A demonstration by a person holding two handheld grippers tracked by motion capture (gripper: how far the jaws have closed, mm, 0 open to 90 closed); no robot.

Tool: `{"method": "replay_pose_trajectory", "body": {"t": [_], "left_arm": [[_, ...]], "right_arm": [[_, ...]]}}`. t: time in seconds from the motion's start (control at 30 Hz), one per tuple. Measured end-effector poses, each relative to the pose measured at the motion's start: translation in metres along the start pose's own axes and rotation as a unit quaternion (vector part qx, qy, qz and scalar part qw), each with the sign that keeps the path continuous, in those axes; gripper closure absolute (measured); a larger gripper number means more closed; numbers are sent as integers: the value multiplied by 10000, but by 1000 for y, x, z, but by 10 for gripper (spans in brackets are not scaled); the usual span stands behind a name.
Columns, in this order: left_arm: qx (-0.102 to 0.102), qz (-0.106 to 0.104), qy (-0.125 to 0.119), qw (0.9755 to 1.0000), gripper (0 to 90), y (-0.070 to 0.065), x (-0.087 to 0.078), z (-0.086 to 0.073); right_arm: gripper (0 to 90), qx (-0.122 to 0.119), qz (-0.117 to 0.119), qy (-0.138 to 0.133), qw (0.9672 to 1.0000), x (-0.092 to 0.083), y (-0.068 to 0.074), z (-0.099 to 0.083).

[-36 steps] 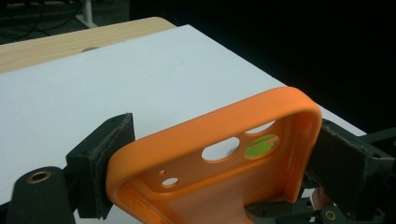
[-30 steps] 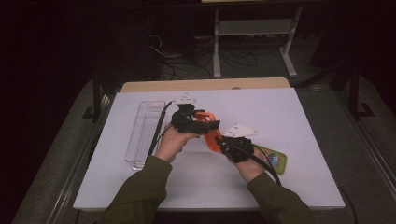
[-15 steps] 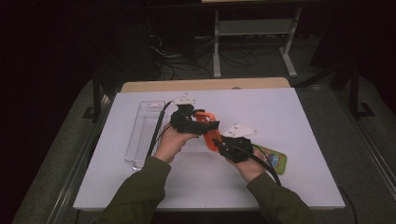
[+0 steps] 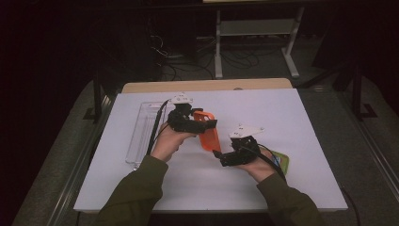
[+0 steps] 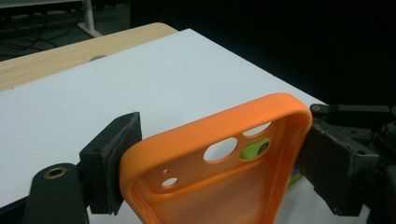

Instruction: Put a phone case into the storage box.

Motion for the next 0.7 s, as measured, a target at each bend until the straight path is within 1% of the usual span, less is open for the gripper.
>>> {"method": "replay_pose_trajectory", "body": {"t": [0.03, 0.07, 0.13, 0.17, 0.27, 0.33, 0.37, 0.43, 0.5, 0.53, 0.57, 0.6, 0.7], "left_arm": [[-13, 20, 9, 10000, 184, 1, 0, 0], [-10, 17, 15, 10000, 184, 2, 0, 0], [34, 23, 48, 10000, 187, 4, -1, 0], [39, 30, 41, 10000, 187, 4, -2, 0], [63, 52, 34, 10000, 188, 6, -3, 2], [74, 66, 51, 9999, 188, 7, -4, 4], [34, 91, 29, 9999, 188, 7, -4, 5], [82, 111, 35, 9999, 188, 9, -6, 8], [112, 149, 21, 9998, 188, 10, -8, 12], [143, 149, 29, 9998, 188, 11, -9, 14], [162, 164, 15, 9997, 188, 12, -11, 17], [185, 185, 19, 9997, 188, 13, -12, 19], [247, 238, 18, 9994, 188, 17, -16, 25]], "right_arm": [[131, -43, 8, 18, 10000, -1, -2, -1], [131, -6, 24, 63, 10000, -2, -3, -2], [130, 35, -23, 92, 9999, -4, -5, -3], [128, 42, 5, 106, 9999, -6, -5, -3], [127, -78, -27, 115, 9999, -16, -7, -8], [123, -78, -39, 119, 9999, -23, -10, -12], [120, -70, -44, 130, 9999, -26, -12, -14], [114, -50, -50, 116, 9999, -30, -15, -17], [99, -57, -91, 158, 9998, -36, -18, -20], [90, -123, -116, 144, 9998, -39, -21, -22], [87, -84, -151, 134, 9998, -41, -21, -22], [76, -184, -187, 120, 9996, -45, -24, -24], [61, -236, -262, 98, 9993, -52, -28, -29]]}}
Point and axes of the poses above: each handheld gripper's, and its own axes: x roughly forward along the jaws, z roughly out of its top, y roughly to its left, the point moved 7 cm from there along x, roughly forward along the jaws, and after that the axes turned 12 degrees about -y, right-handed, at the moved point
